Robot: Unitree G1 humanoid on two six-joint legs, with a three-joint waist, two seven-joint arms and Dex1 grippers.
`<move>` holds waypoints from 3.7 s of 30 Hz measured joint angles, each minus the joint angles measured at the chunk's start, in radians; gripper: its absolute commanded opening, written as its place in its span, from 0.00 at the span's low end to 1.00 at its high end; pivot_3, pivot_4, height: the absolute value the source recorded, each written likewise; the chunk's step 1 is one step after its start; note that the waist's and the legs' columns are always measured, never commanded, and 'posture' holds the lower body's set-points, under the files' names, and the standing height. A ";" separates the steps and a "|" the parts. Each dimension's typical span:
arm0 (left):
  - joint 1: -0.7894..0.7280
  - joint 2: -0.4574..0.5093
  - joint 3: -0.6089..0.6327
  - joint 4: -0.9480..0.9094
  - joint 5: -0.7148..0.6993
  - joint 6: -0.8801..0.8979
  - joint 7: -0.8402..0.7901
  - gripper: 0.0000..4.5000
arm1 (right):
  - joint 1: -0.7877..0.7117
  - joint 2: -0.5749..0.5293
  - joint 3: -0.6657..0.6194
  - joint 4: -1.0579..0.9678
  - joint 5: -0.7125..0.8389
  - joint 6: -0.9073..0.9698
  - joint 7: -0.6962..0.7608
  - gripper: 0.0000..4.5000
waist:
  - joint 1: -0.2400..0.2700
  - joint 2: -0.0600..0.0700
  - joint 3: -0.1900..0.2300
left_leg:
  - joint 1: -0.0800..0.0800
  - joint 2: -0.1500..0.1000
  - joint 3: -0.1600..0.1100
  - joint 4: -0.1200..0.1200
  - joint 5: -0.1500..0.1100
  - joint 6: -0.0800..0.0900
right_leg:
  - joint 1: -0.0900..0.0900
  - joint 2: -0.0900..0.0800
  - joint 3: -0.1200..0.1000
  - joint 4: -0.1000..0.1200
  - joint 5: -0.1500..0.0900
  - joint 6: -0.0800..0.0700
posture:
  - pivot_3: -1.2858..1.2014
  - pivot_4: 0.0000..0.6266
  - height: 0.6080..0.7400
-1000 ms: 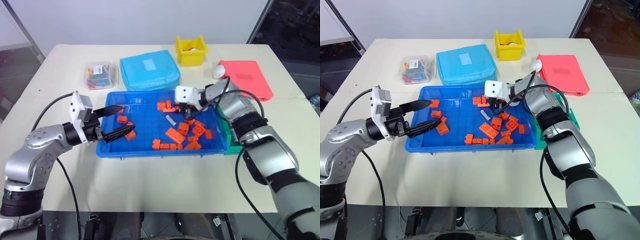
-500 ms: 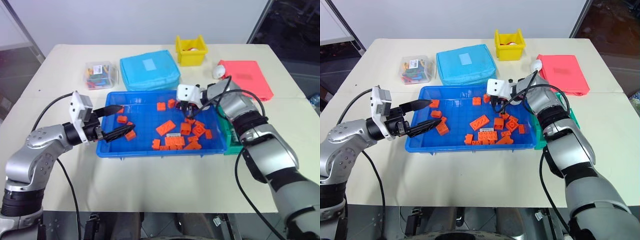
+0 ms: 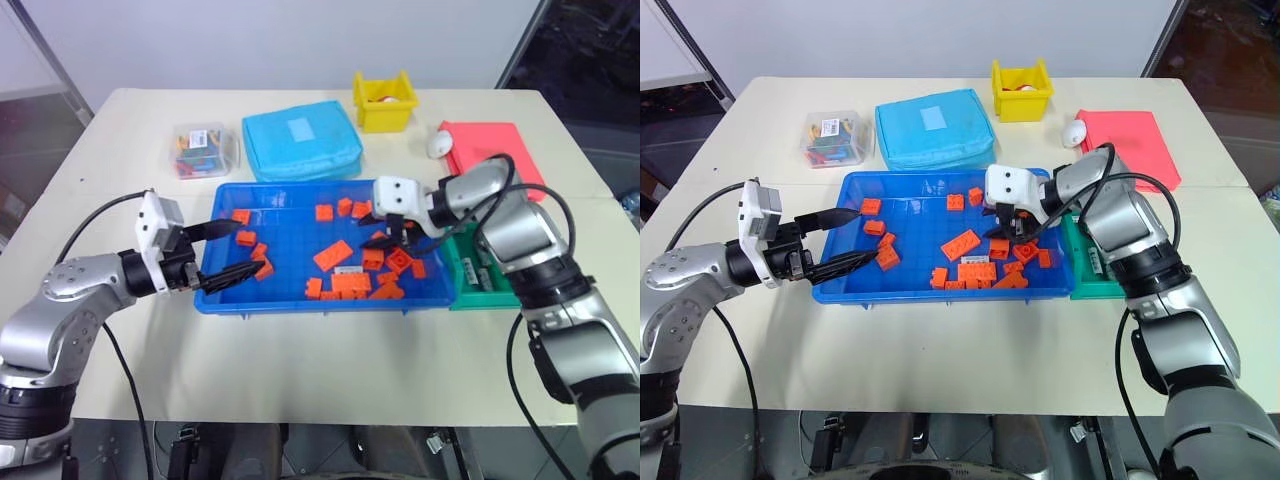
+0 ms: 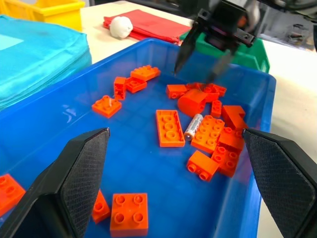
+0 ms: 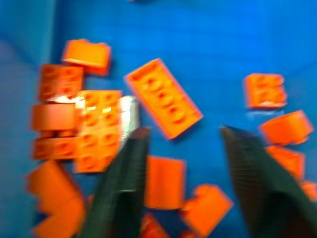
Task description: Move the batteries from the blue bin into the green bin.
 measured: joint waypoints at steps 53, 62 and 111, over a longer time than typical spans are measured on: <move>0.014 -0.042 -0.001 -0.007 0.000 0.000 0.059 1.00 | 0.042 0.135 0.123 0.147 -0.076 -0.094 -0.133 0.08 | 0.001 -0.001 0.000 | 0.000 0.000 0.000 0.000 0.000 0.000 | 0.001 0.000 0.000 0.000 0.000 0.000 | 0.52 0.24 1.00; 0.016 -0.047 0.000 -0.007 0.000 -0.001 0.073 1.00 | 0.020 0.135 0.124 0.171 -0.090 -0.115 -0.130 0.00 | 0.001 -0.001 0.000 | 0.000 0.000 0.000 0.000 0.000 0.000 | 0.001 0.000 0.000 0.000 0.000 0.000 | 0.52 0.24 1.00; -0.287 -0.121 -0.039 0.262 0.062 -0.062 -0.040 1.00 | 0.047 -0.311 -0.373 0.131 0.195 0.218 -0.323 0.99 | 0.022 0.000 0.000 | -0.001 0.001 0.000 0.000 0.000 0.000 | 0.002 0.000 -0.002 -0.006 0.000 0.000 | 0.52 0.24 1.00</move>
